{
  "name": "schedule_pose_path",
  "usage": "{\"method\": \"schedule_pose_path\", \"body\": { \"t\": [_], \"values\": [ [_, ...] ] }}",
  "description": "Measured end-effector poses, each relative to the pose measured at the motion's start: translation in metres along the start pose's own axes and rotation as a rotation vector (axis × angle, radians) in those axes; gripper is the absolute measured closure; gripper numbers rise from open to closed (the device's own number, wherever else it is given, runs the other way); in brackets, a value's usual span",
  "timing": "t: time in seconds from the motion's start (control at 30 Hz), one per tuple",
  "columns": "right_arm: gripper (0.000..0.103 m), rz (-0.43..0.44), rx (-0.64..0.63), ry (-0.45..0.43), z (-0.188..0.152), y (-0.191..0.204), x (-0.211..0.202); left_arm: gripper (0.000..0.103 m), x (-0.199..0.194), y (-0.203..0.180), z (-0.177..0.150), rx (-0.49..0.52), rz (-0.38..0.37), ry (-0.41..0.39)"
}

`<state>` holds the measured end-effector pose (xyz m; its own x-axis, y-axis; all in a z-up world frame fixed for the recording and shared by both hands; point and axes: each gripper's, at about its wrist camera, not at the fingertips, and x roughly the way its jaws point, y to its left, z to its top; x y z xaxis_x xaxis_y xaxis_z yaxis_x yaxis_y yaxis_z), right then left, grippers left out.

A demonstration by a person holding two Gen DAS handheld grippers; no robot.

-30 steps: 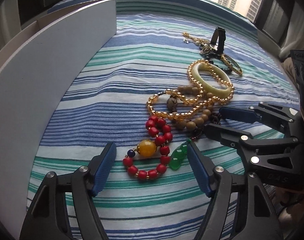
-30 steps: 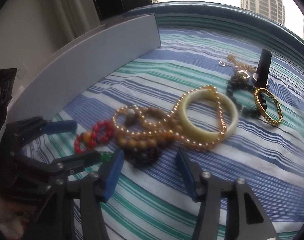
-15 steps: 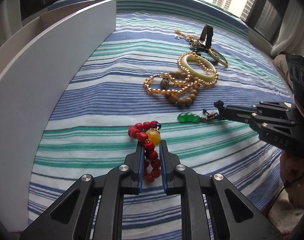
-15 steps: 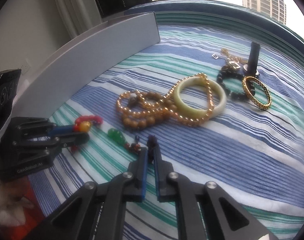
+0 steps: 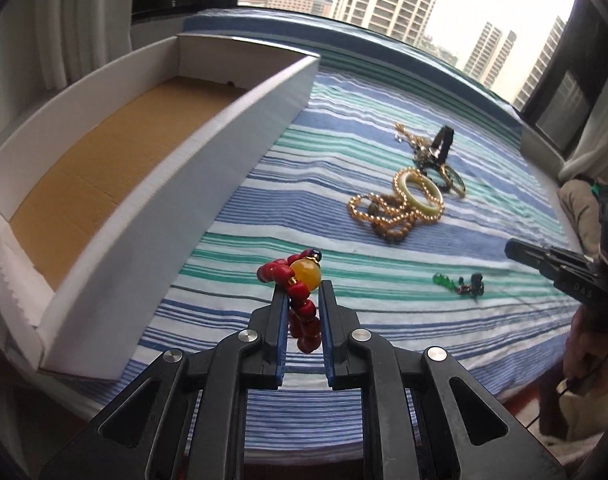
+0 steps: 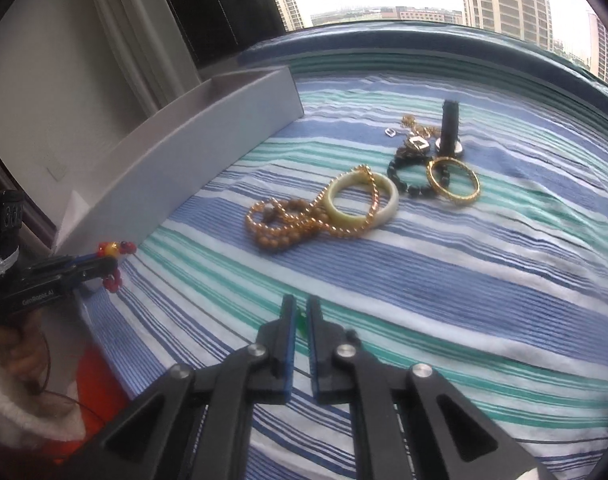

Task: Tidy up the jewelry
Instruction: 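Carry the red bracelet into the white box while the right tool drops the pendant there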

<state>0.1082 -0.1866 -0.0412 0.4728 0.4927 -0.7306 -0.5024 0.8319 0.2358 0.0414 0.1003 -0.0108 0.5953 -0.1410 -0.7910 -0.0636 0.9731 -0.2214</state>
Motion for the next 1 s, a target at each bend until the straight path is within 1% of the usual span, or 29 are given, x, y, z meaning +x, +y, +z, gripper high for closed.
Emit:
{"method": "schedule_pose_path", "body": {
  "t": [0.07, 0.17, 0.23, 0.27, 0.33, 0.37, 0.4, 0.47, 0.57, 0.67, 0.73, 0.77, 0.8, 0.87, 0.93, 1.0],
  "values": [
    [0.098, 0.020, -0.054, -0.029, 0.020, 0.020, -0.010, 0.090, -0.022, 0.013, 0.010, -0.048, 0.015, -0.042],
    [0.098, 0.029, -0.155, -0.057, 0.050, 0.052, -0.020, 0.090, -0.050, 0.035, 0.022, -0.097, 0.075, -0.098],
    [0.098, 0.017, -0.193, -0.033, 0.063, 0.062, -0.019, 0.090, -0.064, 0.050, 0.025, -0.117, 0.101, -0.128],
    [0.097, 0.011, -0.195, -0.001, 0.066, 0.061, -0.014, 0.090, -0.070, 0.056, 0.024, -0.126, 0.116, -0.138],
    [0.077, -0.029, -0.186, 0.082, 0.060, 0.051, 0.000, 0.090, -0.078, 0.065, 0.019, -0.137, 0.129, -0.151],
    [0.056, -0.070, -0.179, 0.111, 0.052, 0.042, 0.008, 0.090, -0.081, 0.068, 0.016, -0.142, 0.130, -0.152],
    [0.052, -0.106, -0.170, 0.137, 0.041, 0.032, 0.014, 0.090, -0.082, 0.071, 0.012, -0.146, 0.128, -0.151],
    [0.052, -0.158, -0.128, 0.188, 0.016, 0.009, 0.025, 0.090, -0.082, 0.075, 0.005, -0.151, 0.120, -0.143],
    [0.052, -0.216, -0.052, 0.212, -0.014, -0.018, 0.042, 0.090, -0.077, 0.074, -0.002, -0.150, 0.102, -0.124],
    [0.052, -0.208, 0.029, 0.212, -0.033, -0.033, 0.058, 0.090, -0.072, 0.070, -0.006, -0.143, 0.091, -0.106],
    [0.054, -0.199, 0.029, 0.197, -0.041, -0.032, 0.064, 0.090, -0.071, 0.067, -0.008, -0.128, 0.103, -0.102],
    [0.066, -0.229, 0.002, 0.183, -0.043, -0.028, 0.064, 0.090, -0.071, 0.065, -0.008, -0.122, 0.109, -0.100],
    [0.092, -0.228, -0.009, 0.187, -0.043, -0.025, 0.064, 0.090, -0.070, 0.063, -0.009, -0.117, 0.114, -0.096],
    [0.091, -0.197, 0.024, 0.164, -0.039, -0.024, 0.055, 0.090, -0.067, 0.059, -0.011, -0.111, 0.121, -0.088],
    [0.091, -0.197, -0.006, 0.135, -0.031, -0.014, 0.042, 0.090, -0.065, 0.057, -0.012, -0.104, 0.123, -0.079],
    [0.091, -0.157, -0.021, 0.103, -0.018, 0.000, 0.027, 0.090, -0.064, 0.054, -0.012, -0.098, 0.120, -0.072]
  ]
}}
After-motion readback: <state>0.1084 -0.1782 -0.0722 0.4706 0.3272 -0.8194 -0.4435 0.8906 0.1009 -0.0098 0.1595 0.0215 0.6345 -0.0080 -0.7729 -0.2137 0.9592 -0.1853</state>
